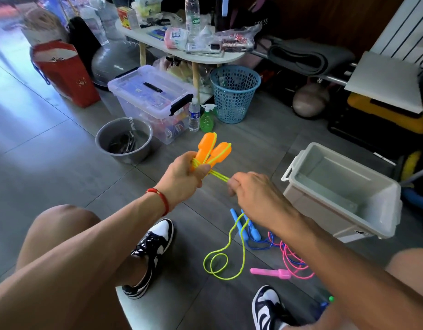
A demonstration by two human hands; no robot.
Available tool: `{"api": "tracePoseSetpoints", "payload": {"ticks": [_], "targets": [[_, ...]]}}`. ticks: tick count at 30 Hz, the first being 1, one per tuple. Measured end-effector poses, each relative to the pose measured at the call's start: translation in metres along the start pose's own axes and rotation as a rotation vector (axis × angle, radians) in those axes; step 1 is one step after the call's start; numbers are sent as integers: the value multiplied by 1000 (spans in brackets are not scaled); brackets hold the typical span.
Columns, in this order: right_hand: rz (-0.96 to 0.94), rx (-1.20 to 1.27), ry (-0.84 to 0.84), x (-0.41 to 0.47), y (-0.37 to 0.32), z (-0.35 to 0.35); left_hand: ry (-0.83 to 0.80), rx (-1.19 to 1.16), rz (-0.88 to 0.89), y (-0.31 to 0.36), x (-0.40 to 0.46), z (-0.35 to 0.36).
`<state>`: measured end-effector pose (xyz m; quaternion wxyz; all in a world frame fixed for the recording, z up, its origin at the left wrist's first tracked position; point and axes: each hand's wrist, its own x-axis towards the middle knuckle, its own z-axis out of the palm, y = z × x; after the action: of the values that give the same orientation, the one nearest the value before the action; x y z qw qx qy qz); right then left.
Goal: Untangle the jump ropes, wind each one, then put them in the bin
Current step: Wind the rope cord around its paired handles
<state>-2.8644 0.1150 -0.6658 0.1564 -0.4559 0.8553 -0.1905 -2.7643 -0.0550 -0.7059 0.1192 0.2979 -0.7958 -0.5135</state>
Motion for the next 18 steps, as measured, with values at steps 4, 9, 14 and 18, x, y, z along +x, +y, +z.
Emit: {"api": "tracePoseSetpoints", "payload": {"ticks": [4, 9, 14, 18], "targets": [[-131, -151, 49, -7, -8, -3, 102, 315, 148, -2, 2, 6], [-374, -389, 193, -8, 3, -17, -92, 396, 321, -6, -2, 11], [-500, -533, 211, -4, 18, -24, -373, 481, 375, -2, -15, 22], [-489, -479, 180, 0, 17, -34, -409, 593, 411, 11, -29, 28]]}}
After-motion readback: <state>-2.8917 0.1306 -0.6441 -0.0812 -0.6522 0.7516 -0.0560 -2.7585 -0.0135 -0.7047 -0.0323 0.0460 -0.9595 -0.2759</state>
